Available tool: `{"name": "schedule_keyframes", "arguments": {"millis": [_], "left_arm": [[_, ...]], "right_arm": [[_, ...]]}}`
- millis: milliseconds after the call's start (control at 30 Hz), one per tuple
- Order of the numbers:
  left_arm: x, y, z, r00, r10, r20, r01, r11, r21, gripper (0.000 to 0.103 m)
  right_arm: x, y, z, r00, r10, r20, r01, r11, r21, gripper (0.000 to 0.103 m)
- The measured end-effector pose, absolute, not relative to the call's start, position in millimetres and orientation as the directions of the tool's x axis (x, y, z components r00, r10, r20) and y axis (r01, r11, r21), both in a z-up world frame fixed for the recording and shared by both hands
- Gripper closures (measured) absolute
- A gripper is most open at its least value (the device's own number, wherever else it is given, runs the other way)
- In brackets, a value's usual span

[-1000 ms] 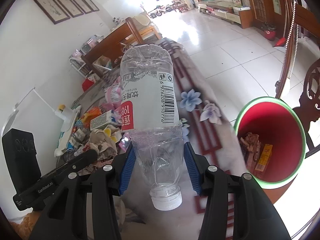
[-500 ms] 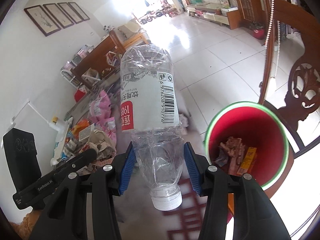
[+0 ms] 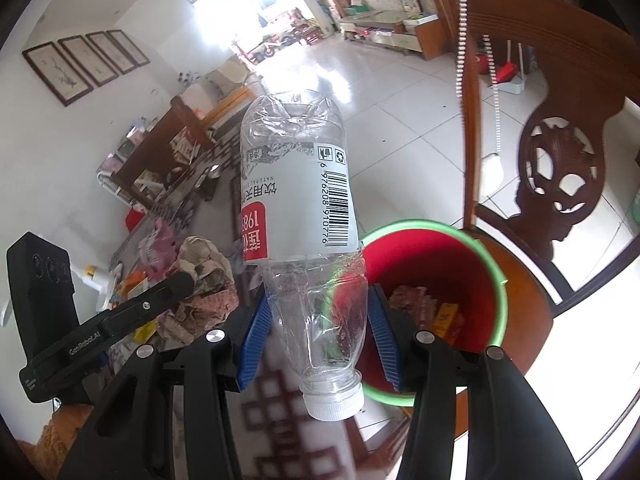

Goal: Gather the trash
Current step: 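Open the left tool over the red bin while the right tool releases the bottle, then return to the table and grasp the grey crumpled paper with the left tool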

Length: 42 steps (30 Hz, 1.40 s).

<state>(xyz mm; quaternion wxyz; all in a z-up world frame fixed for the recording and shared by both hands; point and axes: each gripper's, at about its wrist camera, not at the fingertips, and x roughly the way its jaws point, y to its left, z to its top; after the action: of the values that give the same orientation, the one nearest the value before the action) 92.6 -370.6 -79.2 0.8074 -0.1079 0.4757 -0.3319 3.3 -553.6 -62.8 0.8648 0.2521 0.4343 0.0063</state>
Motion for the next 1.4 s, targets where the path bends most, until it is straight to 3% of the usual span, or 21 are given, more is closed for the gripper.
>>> {"name": "schedule_keyframes", "arguments": {"millis": [467, 533, 600, 667, 700, 1133, 1400], "left_arm": [[99, -438, -97, 0.252, -0.629, -0.736, 0.449, 0.749, -0.487, 0.078], [101, -439, -99, 0.257, -0.623, -0.739, 0.433, 0.758, -0.488, 0.067], [103, -437, -100, 0.271, -0.619, -0.737, 0.408, 0.767, -0.495, 0.037], [104, -434, -99, 0.288, -0.619, -0.731, 0.391, 0.773, -0.5, 0.036], [104, -432, -98, 0.291, -0.614, -0.734, 0.389, 0.777, -0.496, 0.035], [100, -391, -95, 0.335, -0.584, -0.74, 0.357, 0.805, -0.474, 0.033], [100, -300, -100, 0.405, -0.521, -0.751, 0.23, 0.854, -0.467, 0.033]], "right_arm": [[-11, -610, -77, 0.614, 0.235, -0.754, 0.265, 0.838, 0.477, 0.056], [-8, -615, -79, 0.61, 0.244, -0.754, 0.265, 0.834, 0.484, 0.055], [-6, -616, -82, 0.598, 0.251, -0.762, 0.27, 0.832, 0.485, 0.052], [-6, -619, -84, 0.6, 0.244, -0.762, 0.285, 0.824, 0.489, 0.034], [-7, -620, -84, 0.607, 0.243, -0.756, 0.292, 0.817, 0.497, 0.033], [2, -597, -82, 0.605, 0.26, -0.753, 0.279, 0.816, 0.506, 0.032], [19, -537, -80, 0.58, 0.297, -0.759, 0.21, 0.845, 0.491, 0.032]]}}
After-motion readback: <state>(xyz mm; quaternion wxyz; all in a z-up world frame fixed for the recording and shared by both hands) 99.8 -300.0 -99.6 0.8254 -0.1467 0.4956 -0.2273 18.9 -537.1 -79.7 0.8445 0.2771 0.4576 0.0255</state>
